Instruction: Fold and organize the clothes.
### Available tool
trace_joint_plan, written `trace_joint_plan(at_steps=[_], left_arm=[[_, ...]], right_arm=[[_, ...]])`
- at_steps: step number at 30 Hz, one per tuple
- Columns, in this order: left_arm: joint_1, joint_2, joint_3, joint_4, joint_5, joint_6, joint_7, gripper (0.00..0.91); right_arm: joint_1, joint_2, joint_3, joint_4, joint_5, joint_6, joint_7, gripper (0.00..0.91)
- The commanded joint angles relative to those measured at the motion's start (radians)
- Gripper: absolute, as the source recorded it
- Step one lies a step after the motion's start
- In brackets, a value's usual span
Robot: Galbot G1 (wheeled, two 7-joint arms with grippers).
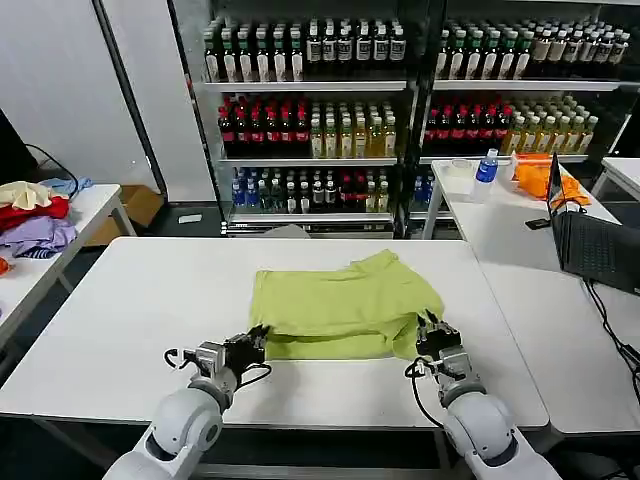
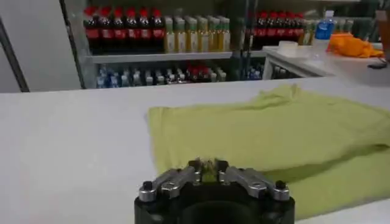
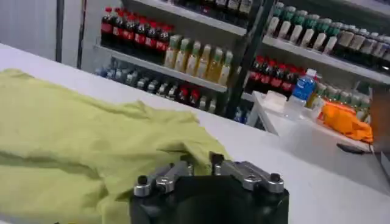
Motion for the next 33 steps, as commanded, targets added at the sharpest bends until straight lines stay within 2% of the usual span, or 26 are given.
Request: trace_joint_plan(at_steps=[1, 6, 10, 13, 17, 20, 21, 22, 24, 25, 26, 27, 28, 29, 31, 32, 33], left_arm=[[0.014, -0.004, -0.008, -0.02, 0.006, 0.004, -0.004, 0.907], [0.059, -0.003, -0.038, -0.063, 0.006, 0.001, -0.013, 0.907], [0.092, 0.001, -0.05, -0.065, 0.003, -0.003, -0.015, 0.907], [0.089, -0.002, -0.051, -0.051, -0.01, -0.003, -0.015, 0.907], [0.075, -0.01, -0.043, -0.021, -0.011, -0.005, -0.015, 0.907], [0.066, -0.014, -0.038, -0.004, -0.012, -0.005, -0.015, 0.887], [0.063, -0.014, -0.035, 0.003, -0.015, -0.005, -0.015, 0.806], [0.062, -0.013, -0.033, 0.008, -0.015, -0.005, -0.015, 0.766], [0.059, -0.013, -0.029, 0.018, -0.015, -0.006, -0.014, 0.554], [0.059, -0.013, -0.028, 0.023, -0.013, -0.008, -0.015, 0.191], [0.058, -0.013, -0.028, 0.029, -0.012, -0.009, -0.015, 0.111], [0.056, -0.015, -0.026, 0.031, -0.011, -0.011, -0.015, 0.02], [0.055, -0.015, -0.024, 0.039, -0.011, -0.015, -0.016, 0.02], [0.055, -0.016, -0.023, 0.045, -0.008, -0.018, -0.016, 0.02], [0.056, -0.018, -0.02, 0.048, -0.004, -0.026, -0.016, 0.02], [0.057, -0.019, -0.019, 0.048, -0.003, -0.027, -0.016, 0.02], [0.058, -0.019, -0.019, 0.048, -0.002, -0.027, -0.017, 0.02]], right_arm=[[-0.052, 0.004, 0.039, 0.06, -0.007, -0.005, 0.002, 0.907], [-0.158, 0.008, 0.13, 0.153, 0.019, -0.01, 0.002, 0.907], [-0.222, 0.02, 0.183, 0.18, 0.089, -0.028, 0.007, 0.907], [-0.235, 0.033, 0.205, 0.17, 0.145, -0.051, 0.023, 0.907], [-0.216, 0.046, 0.217, 0.116, 0.271, -0.094, 0.062, 0.907], [-0.19, 0.053, 0.21, 0.067, 0.29, -0.1, 0.085, 0.907], [-0.185, 0.057, 0.206, 0.058, 0.297, -0.103, 0.088, 0.907], [-0.179, 0.058, 0.2, 0.051, 0.306, -0.106, 0.09, 0.907], [-0.169, 0.063, 0.186, 0.036, 0.315, -0.112, 0.095, 0.907], [-0.164, 0.064, 0.178, 0.026, 0.318, -0.113, 0.097, 0.907], [-0.158, 0.065, 0.172, 0.017, 0.323, -0.113, 0.098, 0.907], [-0.152, 0.065, 0.166, 0.009, 0.329, -0.112, 0.098, 0.776], [-0.147, 0.066, 0.159, 0.003, 0.338, -0.11, 0.098, 0.645], [-0.142, 0.067, 0.156, -0.002, 0.345, -0.109, 0.098, 0.453], [-0.137, 0.067, 0.15, -0.01, 0.351, -0.105, 0.094, 0.222], [-0.135, 0.067, 0.147, -0.013, 0.353, -0.104, 0.094, 0.01], [-0.134, 0.066, 0.144, -0.014, 0.355, -0.103, 0.094, 0.0]])
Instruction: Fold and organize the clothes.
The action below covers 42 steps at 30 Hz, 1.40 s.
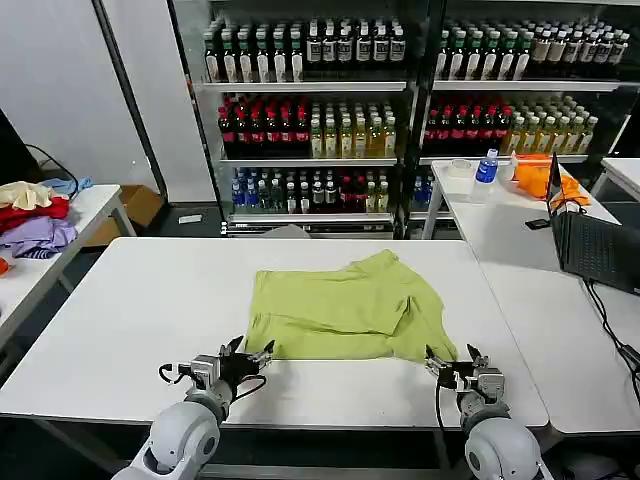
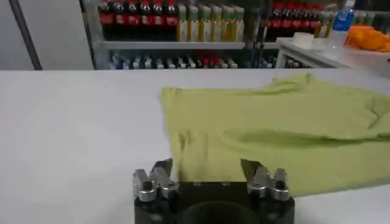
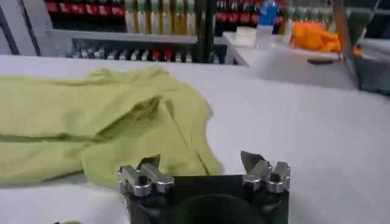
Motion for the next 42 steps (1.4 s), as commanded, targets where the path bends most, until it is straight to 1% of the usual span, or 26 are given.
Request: trace_joint_plan(at_steps=[1, 10, 17, 21, 26, 29, 31, 38, 39, 40, 41, 42], left_arm=[[0.003, -0.001, -0.001, 0.022, 0.001, -0.004, 0.0, 0.02], [0.017, 0.002, -0.004, 0.012, 0.003, -0.004, 0.002, 0.02], [0.032, -0.004, -0.01, 0.001, -0.004, -0.004, 0.005, 0.02], [0.045, -0.008, -0.017, -0.021, -0.002, -0.004, 0.004, 0.02], [0.115, 0.0, -0.031, -0.102, 0.015, -0.002, 0.001, 0.02], [0.167, -0.01, -0.051, -0.158, 0.056, -0.006, 0.001, 0.02], [0.199, -0.016, -0.062, -0.198, 0.074, -0.007, 0.0, 0.02], [0.367, -0.011, -0.084, -0.324, 0.109, -0.009, -0.004, 0.02], [0.389, -0.01, -0.092, -0.337, 0.113, -0.008, -0.005, 0.02], [0.404, -0.009, -0.1, -0.345, 0.116, -0.007, -0.006, 0.02], [0.414, -0.009, -0.108, -0.355, 0.123, -0.006, -0.007, 0.02], [0.424, -0.01, -0.116, -0.364, 0.132, -0.006, -0.007, 0.373]], right_arm=[[0.009, 0.004, -0.01, -0.045, 0.066, -0.013, 0.013, 0.0], [-0.009, -0.001, -0.014, -0.026, 0.069, -0.014, 0.002, 0.0], [-0.024, -0.009, -0.011, -0.011, 0.053, -0.012, -0.007, 0.0], [-0.049, -0.012, -0.001, 0.026, 0.037, -0.012, -0.011, 0.0], [-0.111, -0.01, 0.019, 0.098, -0.008, -0.013, -0.024, 0.0], [-0.182, -0.007, 0.048, 0.162, -0.024, -0.016, -0.027, 0.0], [-0.242, -0.013, 0.055, 0.202, -0.061, -0.015, -0.032, 0.0], [-0.378, -0.019, 0.09, 0.322, -0.129, -0.014, -0.041, 0.0], [-0.393, -0.018, 0.094, 0.338, -0.138, -0.022, -0.04, 0.0], [-0.408, -0.016, 0.098, 0.358, -0.163, -0.043, -0.039, 0.252], [-0.423, -0.016, 0.101, 0.369, -0.181, -0.041, -0.045, 0.907], [-0.431, -0.014, 0.102, 0.376, -0.195, -0.041, -0.049, 0.907]])
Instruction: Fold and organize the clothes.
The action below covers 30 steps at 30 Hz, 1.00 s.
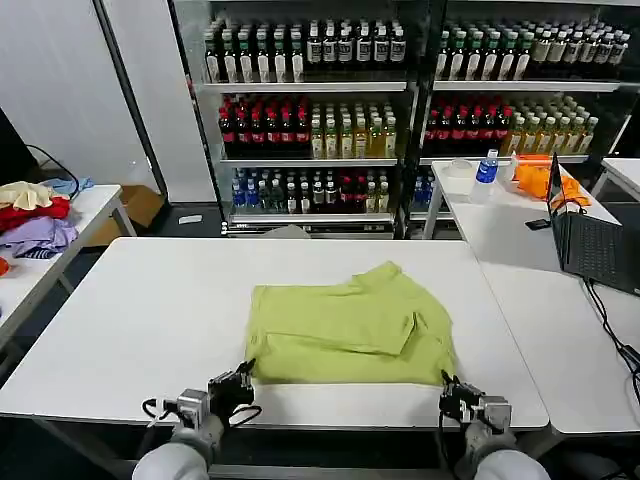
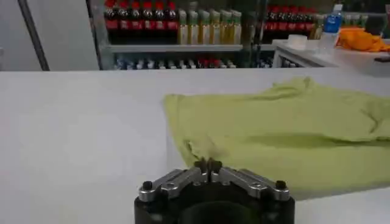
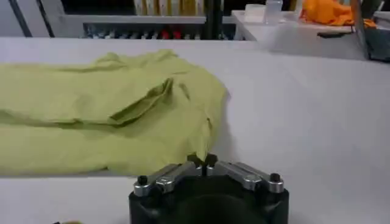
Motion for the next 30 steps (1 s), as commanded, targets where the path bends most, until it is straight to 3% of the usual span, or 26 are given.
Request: trace_joint_plan(at_steps=[1, 2, 8, 13, 19, 24, 30], left_arm=[[0.16, -0.004, -0.037, -0.129, 0.048, 0.001, 0.0, 0.705], [0.171, -0.006, -0.044, -0.141, 0.058, 0.005, 0.0, 0.907], [0.185, 0.006, -0.08, -0.197, 0.058, 0.027, -0.005, 0.907], [0.163, 0.032, -0.118, -0.222, 0.055, 0.038, -0.004, 0.907], [0.035, 0.097, -0.106, -0.117, -0.031, 0.029, -0.043, 0.907], [-0.215, 0.113, -0.024, 0.051, -0.122, 0.036, -0.091, 0.907], [-0.473, 0.107, 0.104, 0.275, -0.187, 0.049, -0.097, 0.907]], right_arm=[[-0.17, 0.003, 0.034, 0.161, -0.126, -0.017, -0.016, 0.907], [-0.179, 0.004, 0.044, 0.178, -0.139, -0.016, -0.02, 0.907], [-0.172, -0.022, 0.11, 0.262, -0.149, -0.017, -0.045, 0.907], [-0.079, -0.061, 0.118, 0.23, -0.11, -0.017, -0.046, 0.907], [0.297, -0.092, -0.017, -0.008, -0.021, -0.019, -0.018, 0.907], [0.592, -0.079, -0.161, -0.26, 0.053, -0.018, 0.009, 0.907], [0.783, -0.039, -0.23, -0.48, 0.155, -0.017, 0.049, 0.907]])
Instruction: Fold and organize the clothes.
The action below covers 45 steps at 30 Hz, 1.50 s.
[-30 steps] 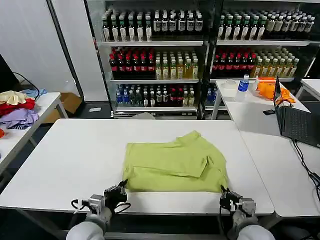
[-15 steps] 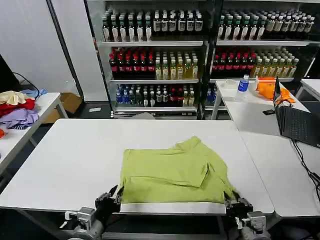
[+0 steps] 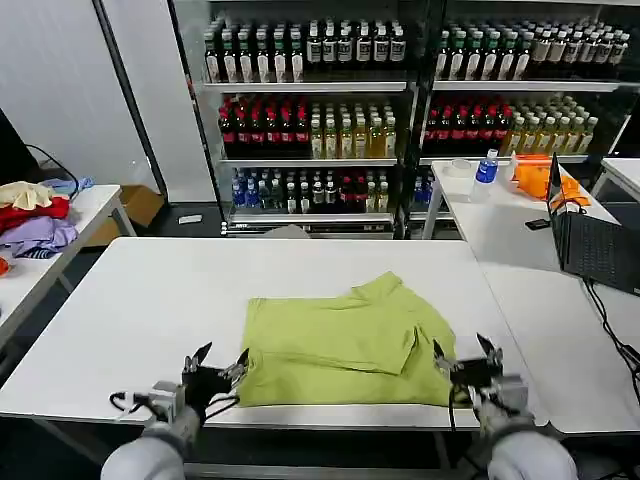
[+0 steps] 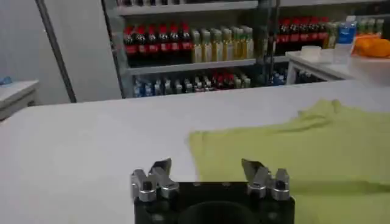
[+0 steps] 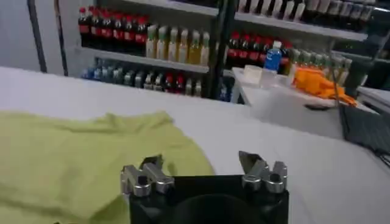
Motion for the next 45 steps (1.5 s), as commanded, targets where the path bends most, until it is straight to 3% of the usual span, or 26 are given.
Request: trace_joint_plan(at_steps=[1, 9, 18, 36, 38, 39, 40, 41, 42, 43, 44, 45], left_arm=[[-0.358, 0.018, 0.134, 0.288, -0.1, 0.006, -0.029, 0.907], [-0.559, -0.042, 0.241, 0.535, -0.115, 0.017, -0.022, 0.907], [-0.638, -0.097, 0.272, 0.678, -0.108, 0.001, -0.007, 0.907], [-0.613, -0.123, 0.272, 0.711, -0.102, 0.012, 0.011, 0.907], [-0.605, -0.12, 0.271, 0.702, -0.104, 0.015, 0.015, 0.725], [-0.599, -0.119, 0.271, 0.697, -0.105, 0.017, 0.018, 0.443], [-0.593, -0.117, 0.273, 0.691, -0.106, 0.017, 0.025, 0.302], [-0.59, -0.115, 0.275, 0.686, -0.106, 0.016, 0.026, 0.101], [-0.586, -0.113, 0.278, 0.682, -0.105, 0.014, 0.029, 0.05], [-0.582, -0.112, 0.28, 0.678, -0.104, 0.012, 0.03, 0.02], [-0.581, -0.111, 0.281, 0.677, -0.104, 0.011, 0.03, 0.02], [-0.579, -0.112, 0.281, 0.677, -0.103, 0.01, 0.032, 0.02]], right_arm=[[0.422, 0.02, -0.148, -0.376, 0.138, 0.0, 0.041, 0.907], [0.58, 0.075, -0.214, -0.605, 0.153, 0.0, 0.043, 0.907], [0.666, 0.151, -0.249, -0.797, 0.133, 0.0, 0.037, 0.907], [0.653, 0.242, -0.268, -0.822, 0.145, 0.0, 0.012, 0.907], [0.64, 0.241, -0.271, -0.813, 0.138, 0.0, 0.014, 0.907], [0.633, 0.238, -0.274, -0.808, 0.138, 0.0, 0.014, 0.907], [0.629, 0.236, -0.276, -0.804, 0.138, 0.0, 0.013, 0.907], [0.627, 0.234, -0.277, -0.804, 0.139, 0.0, 0.012, 0.907], [0.627, 0.233, -0.279, -0.806, 0.141, 0.0, 0.011, 0.907], [0.629, 0.233, -0.281, -0.807, 0.143, 0.0, 0.008, 0.736], [0.63, 0.233, -0.283, -0.81, 0.145, 0.0, 0.004, 0.655], [0.634, 0.234, -0.286, -0.815, 0.147, 0.0, 0.0, 0.433]])
